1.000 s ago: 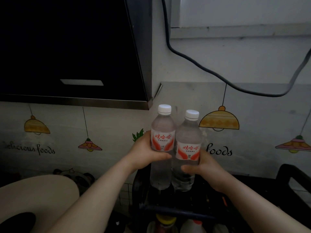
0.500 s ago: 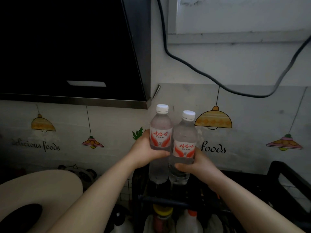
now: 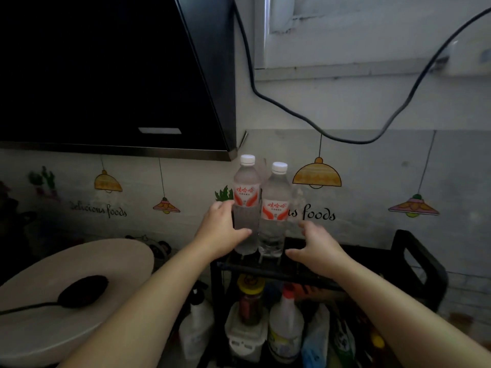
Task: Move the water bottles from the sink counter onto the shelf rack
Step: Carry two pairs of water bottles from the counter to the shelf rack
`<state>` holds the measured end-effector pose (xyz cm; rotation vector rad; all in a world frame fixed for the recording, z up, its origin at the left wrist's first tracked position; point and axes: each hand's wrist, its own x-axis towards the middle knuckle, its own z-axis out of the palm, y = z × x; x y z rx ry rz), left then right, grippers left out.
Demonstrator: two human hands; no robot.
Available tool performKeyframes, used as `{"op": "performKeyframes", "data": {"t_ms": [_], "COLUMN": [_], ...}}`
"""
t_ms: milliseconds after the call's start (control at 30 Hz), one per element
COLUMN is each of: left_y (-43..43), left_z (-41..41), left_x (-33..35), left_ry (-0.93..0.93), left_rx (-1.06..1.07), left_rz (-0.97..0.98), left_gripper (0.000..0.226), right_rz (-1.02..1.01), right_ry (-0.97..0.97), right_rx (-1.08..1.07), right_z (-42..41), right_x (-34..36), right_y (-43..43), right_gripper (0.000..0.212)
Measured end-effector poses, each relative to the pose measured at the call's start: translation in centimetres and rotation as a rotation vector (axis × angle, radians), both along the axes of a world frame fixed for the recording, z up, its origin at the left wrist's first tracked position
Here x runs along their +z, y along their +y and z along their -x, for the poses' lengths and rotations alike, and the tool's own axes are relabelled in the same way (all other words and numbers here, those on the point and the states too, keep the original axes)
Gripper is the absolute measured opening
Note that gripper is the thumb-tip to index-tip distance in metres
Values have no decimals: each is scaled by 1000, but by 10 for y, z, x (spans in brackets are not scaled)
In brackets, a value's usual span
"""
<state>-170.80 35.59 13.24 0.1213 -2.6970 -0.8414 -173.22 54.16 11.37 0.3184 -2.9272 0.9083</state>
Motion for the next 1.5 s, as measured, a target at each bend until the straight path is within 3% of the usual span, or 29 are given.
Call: {"op": "performKeyframes", "data": {"t_ms": [333, 567, 800, 1233, 1500], "left_y": [59, 95, 154, 384, 561], "left_z": [-74, -130, -199, -320, -424], "left_x": [-29, -57, -88, -93, -96], "left_ry": [-309, -325, -343, -251, -253], "left_rx": [-192, -314, -500, -942, -1090], "left_rz": [407, 483, 506, 535, 569], "left_gripper": [78, 73, 76, 72, 64], "right_rz": [-202, -280, -314, -282, -204], "right_ry": [38, -20, -107, -201, -261], "right_rx": [51, -52, -205, -632, -796], "right_z": [-84, -164, -269, -444, -566], "right_x": [-18, -47, -77, -85, -86], "right_y": [40, 69, 121, 322, 481], "right_gripper": [77, 60, 68, 64, 63]}}
